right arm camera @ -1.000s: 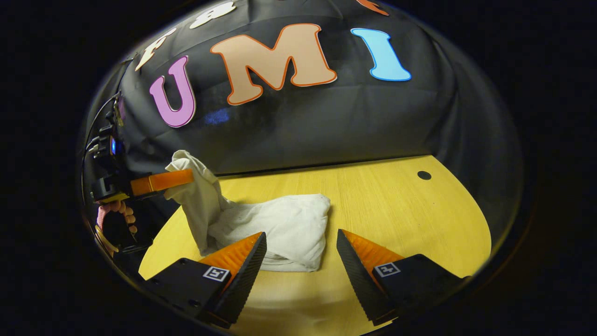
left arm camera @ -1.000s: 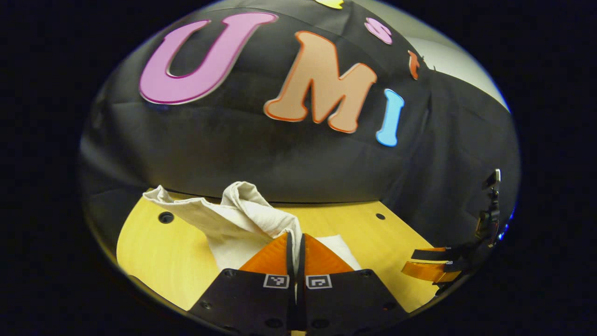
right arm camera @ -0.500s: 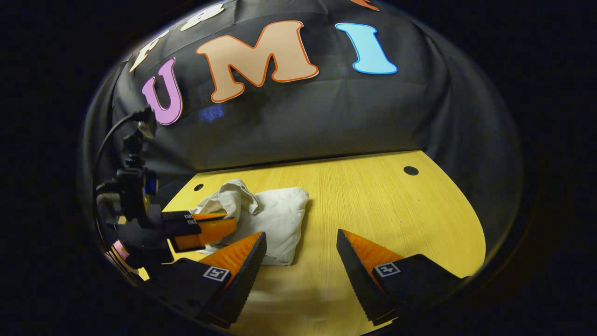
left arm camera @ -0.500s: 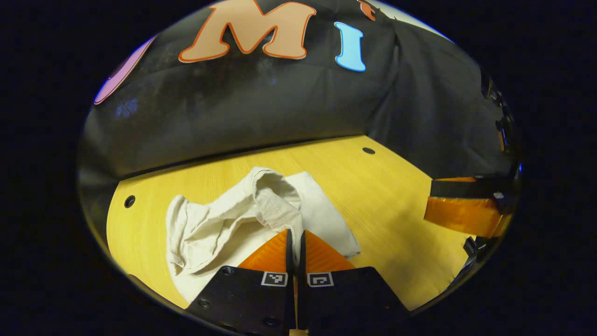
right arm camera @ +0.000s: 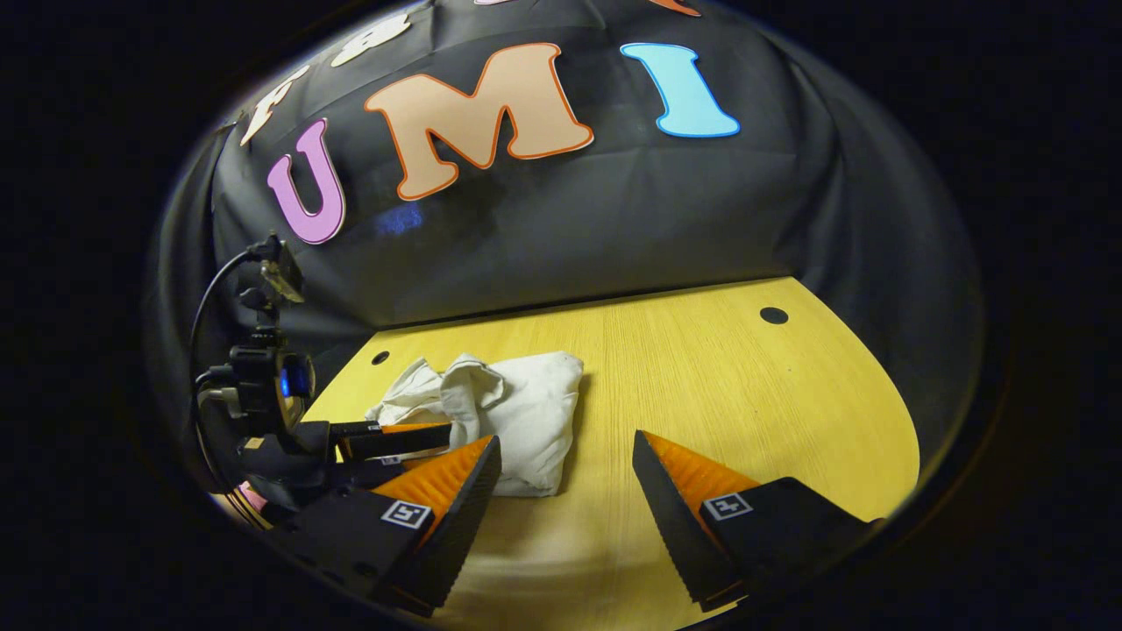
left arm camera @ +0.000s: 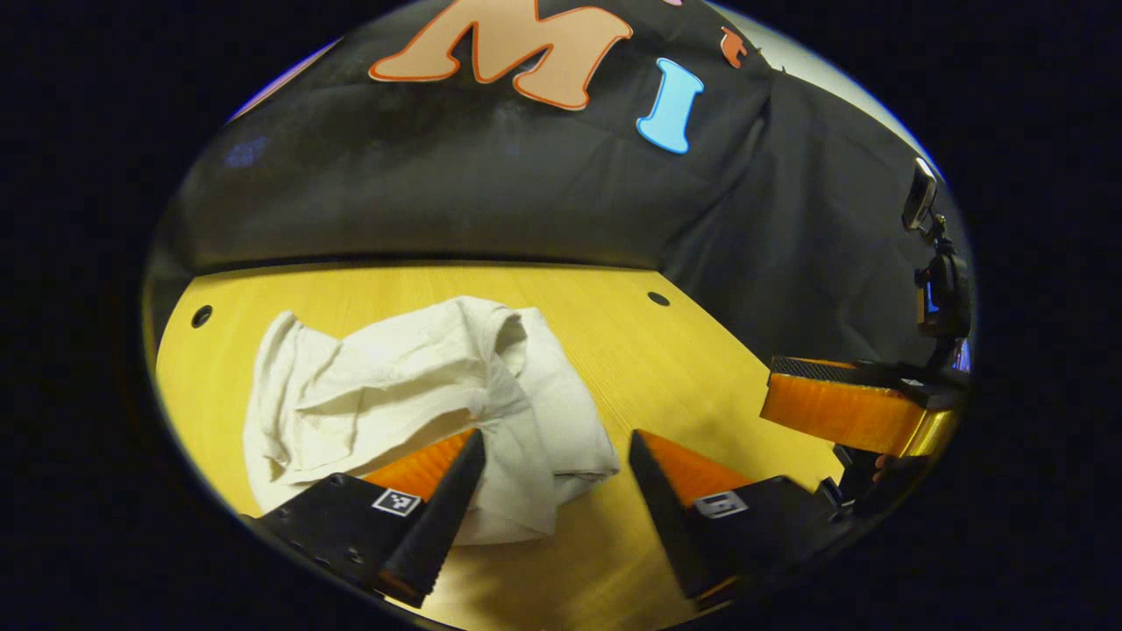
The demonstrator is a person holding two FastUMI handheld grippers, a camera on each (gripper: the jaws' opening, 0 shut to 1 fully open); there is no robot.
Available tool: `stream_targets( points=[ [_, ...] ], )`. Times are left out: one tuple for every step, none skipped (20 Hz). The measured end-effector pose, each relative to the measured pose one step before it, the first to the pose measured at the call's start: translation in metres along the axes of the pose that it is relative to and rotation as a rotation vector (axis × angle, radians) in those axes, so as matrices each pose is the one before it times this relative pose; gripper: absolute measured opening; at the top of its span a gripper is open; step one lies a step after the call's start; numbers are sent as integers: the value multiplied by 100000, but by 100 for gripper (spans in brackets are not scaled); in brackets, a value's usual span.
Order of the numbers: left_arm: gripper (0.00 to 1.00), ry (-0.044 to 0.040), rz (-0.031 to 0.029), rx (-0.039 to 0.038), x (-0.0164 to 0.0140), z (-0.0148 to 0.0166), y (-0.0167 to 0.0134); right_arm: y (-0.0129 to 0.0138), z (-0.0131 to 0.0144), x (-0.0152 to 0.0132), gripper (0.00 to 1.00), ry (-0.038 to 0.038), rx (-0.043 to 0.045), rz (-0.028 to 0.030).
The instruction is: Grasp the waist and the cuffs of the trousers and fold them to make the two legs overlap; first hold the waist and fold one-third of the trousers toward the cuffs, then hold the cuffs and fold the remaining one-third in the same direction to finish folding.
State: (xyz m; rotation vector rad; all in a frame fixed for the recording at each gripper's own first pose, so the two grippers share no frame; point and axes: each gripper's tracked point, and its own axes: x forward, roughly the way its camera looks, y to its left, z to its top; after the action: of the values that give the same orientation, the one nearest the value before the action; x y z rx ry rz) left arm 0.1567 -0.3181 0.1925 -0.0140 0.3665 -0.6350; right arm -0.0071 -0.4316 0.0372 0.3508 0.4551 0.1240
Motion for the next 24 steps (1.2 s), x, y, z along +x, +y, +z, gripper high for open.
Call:
stream_targets(
  points=[
    [100,-1287,1835,867,-1149,619,343,390,119,-231,97,-419,555,239],
    [95,-1004,2046,924,-820,302,520,500,174,-264,96,-968,663,251],
    [95,-1456,1666,618,-1102,404,416,560,250,-295,97,-1336,591,345],
    [95,-1571,2089,337,-1008,278,677,687,222,-131,97,-1098,289,636],
    [95,-1036,2647,-25,-1029,286,668,660,155,-301,97,-766,-59,677],
    [95,-894,2299,-58,-1117,142,820,690,133,-180,97,-599,-148,675],
    [95,79,1518,167,-1014,35,754,701,137,-392,97,-755,-226,717],
    [95,878,2073,580,-966,-222,873,613,217,-345,97,-1009,-176,545],
    [95,446,1693,689,-963,-98,872,667,30,-376,97,-618,-203,484],
    [95,-414,1350,312,-935,11,802,439,-13,-253,92,-378,-286,-7],
    [95,-1344,1160,-110,-836,119,634,301,-147,-297,97,5,-585,-255],
    [95,-1236,894,-893,-695,350,287,280,-114,-305,96,195,-786,-682],
    [95,-729,341,-1317,-657,56,329,355,-14,-424,97,-658,-844,-555],
    [95,-187,355,-1106,-428,-277,382,385,64,-351,97,-622,-894,-325],
    [95,177,328,-788,-238,-253,460,339,20,-479,97,-840,-911,-162],
    [95,385,3,-552,-217,-321,539,440,112,-269,97,-1303,-1026,263],
    [95,872,-332,482,-371,-452,357,399,234,-381,97,-1661,-952,-129],
    [95,136,34,1319,-627,-385,323,391,176,-198,97,-1284,-807,-29],
    [95,676,205,1567,-471,-390,356,332,-22,-243,92,-688,-628,-250],
    [95,743,-41,1125,492,-179,37,253,45,-172,96,-498,-546,-172],
    [95,456,-526,492,32,-185,12,282,31,-125,96,-228,-381,-156],
    [95,323,-551,-42,-224,-150,90,239,-109,-79,96,318,-175,14],
    [95,397,-512,-67,-102,-80,-11,200,-148,-48,96,360,-136,47],
    [95,397,-317,270,-228,-194,89,263,80,-95,96,-186,-250,48]
  ],
)
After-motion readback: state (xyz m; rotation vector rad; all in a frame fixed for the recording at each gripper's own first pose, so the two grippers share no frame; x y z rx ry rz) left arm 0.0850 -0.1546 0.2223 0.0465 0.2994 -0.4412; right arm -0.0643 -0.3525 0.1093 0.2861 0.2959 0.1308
